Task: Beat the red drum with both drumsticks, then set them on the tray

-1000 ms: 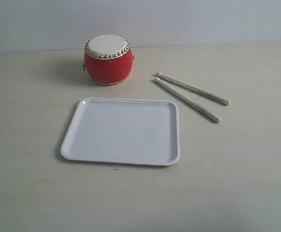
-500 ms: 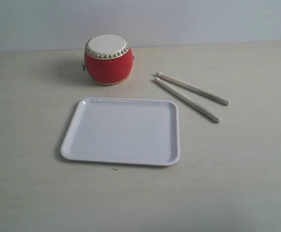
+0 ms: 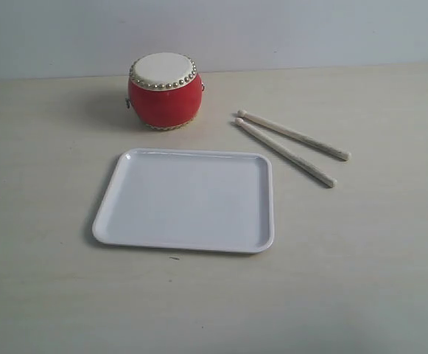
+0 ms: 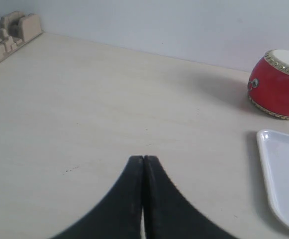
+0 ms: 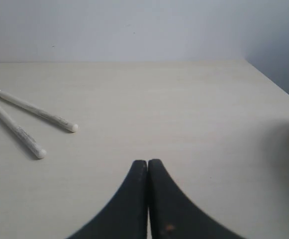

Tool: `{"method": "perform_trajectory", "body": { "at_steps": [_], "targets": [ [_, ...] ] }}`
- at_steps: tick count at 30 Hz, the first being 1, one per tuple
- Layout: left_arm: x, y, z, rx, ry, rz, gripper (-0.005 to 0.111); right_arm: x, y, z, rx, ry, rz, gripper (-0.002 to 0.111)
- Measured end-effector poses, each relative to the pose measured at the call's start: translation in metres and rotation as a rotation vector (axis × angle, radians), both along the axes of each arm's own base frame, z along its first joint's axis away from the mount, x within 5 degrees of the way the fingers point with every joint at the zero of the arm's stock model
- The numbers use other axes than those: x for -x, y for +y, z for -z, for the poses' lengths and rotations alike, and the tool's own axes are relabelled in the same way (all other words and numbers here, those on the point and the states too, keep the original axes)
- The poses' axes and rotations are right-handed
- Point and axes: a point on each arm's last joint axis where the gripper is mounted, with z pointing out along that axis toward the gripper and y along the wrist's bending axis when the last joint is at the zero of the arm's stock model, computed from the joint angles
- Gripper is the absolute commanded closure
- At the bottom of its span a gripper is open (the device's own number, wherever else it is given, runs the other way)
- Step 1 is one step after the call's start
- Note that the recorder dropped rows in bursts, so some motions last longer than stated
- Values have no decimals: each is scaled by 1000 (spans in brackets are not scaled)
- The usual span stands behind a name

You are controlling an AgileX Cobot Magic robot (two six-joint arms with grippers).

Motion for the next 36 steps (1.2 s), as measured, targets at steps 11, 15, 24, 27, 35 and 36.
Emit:
{"method": "perform_trajectory", "body": {
  "at_steps": [11,15,24,27,35,36],
  "targets": [
    [0,0,0,0,0,0,107,-1,0,-2,20,-25,-5,108],
    [0,0,0,0,0,0,107,-2,2,-10,48,-111,-29,108],
    [0,0,0,0,0,0,107,3,11,-58,-351,-661,-136,108],
    [0,0,0,0,0,0,107,14,10,-88,-495,-898,-195,108],
    [0,0,0,0,0,0,107,-104,7,-199,-324,-288,-44,108],
    [0,0,0,0,0,0,107,-127,6,-200,-280,-162,-22,108]
  ]
}}
